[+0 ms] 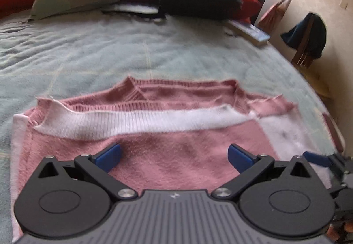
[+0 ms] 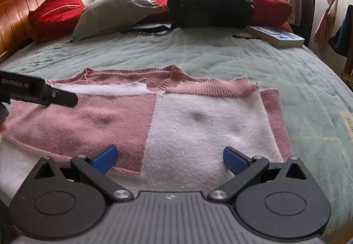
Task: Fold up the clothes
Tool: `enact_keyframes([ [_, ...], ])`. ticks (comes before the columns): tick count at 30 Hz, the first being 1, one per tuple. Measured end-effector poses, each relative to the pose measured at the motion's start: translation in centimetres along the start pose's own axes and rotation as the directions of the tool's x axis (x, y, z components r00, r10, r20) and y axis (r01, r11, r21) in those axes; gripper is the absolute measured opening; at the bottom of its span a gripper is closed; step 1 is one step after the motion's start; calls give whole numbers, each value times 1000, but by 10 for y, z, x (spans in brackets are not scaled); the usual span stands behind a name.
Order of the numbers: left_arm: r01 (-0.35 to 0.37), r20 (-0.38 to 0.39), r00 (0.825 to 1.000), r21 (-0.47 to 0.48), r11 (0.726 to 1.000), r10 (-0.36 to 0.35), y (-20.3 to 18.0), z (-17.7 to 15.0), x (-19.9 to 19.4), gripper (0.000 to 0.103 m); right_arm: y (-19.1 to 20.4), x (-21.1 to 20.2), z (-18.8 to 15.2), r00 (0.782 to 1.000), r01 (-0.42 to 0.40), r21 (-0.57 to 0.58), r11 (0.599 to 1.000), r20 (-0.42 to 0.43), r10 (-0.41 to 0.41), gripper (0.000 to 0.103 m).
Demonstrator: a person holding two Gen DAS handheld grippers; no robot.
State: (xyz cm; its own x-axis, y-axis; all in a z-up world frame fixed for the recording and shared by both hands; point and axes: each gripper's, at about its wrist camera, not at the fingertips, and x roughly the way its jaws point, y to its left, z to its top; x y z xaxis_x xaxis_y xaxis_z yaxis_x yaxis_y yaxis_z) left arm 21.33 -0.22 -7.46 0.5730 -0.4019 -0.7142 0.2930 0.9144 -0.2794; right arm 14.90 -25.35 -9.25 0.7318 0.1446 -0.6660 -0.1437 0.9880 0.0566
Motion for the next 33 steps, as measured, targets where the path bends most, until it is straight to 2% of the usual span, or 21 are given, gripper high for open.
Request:
enact_keyframes([
  [4, -17, 15, 1000, 10, 1000, 17, -1, -5, -21, 102, 4, -4, 4, 993, -116, 23, 993, 27, 116, 103],
  [8, -63, 10, 998, 16, 998, 62, 1, -12, -34, 102, 11, 2, 6, 966, -259, 47, 965, 20, 258, 103],
  [10, -65, 10, 998, 14, 998, 65, 4, -13, -37, 102, 14, 8, 6, 958, -287, 55, 956, 5, 288, 103],
  [13, -58, 14, 998, 6, 998, 58, 5, -14, -40, 102, 12, 17, 9, 958, -288, 53, 956, 8, 288, 103],
  [18, -44, 27, 999, 12, 999, 44, 4, -17, -47, 102, 1, 18, 25, 955, -295, 141, 945, 18, 296, 103],
  [21, -46, 31, 998, 14, 999, 46, 4, -18, -50, 102, 2, 7, 26, 955, -295, 109, 949, 51, 291, 103],
  [23, -51, 30, 998, 13, 999, 51, 4, -18, -50, 102, -1, 7, 25, 966, -256, 96, 962, 48, 252, 103],
  [26, -50, 28, 998, 10, 999, 50, 6, -20, -50, 102, -18, 14, 18, 987, -161, 144, 976, 9, 162, 103],
  [30, -54, 24, 998, 7, 999, 53, 8, -21, -50, 102, -44, -3, 9, 989, -150, 187, 971, 45, 144, 103],
  [33, -49, 23, 999, 7, 999, 49, 8, -21, -49, 102, -64, -6, 1, 996, -84, 211, 974, 28, 80, 103],
])
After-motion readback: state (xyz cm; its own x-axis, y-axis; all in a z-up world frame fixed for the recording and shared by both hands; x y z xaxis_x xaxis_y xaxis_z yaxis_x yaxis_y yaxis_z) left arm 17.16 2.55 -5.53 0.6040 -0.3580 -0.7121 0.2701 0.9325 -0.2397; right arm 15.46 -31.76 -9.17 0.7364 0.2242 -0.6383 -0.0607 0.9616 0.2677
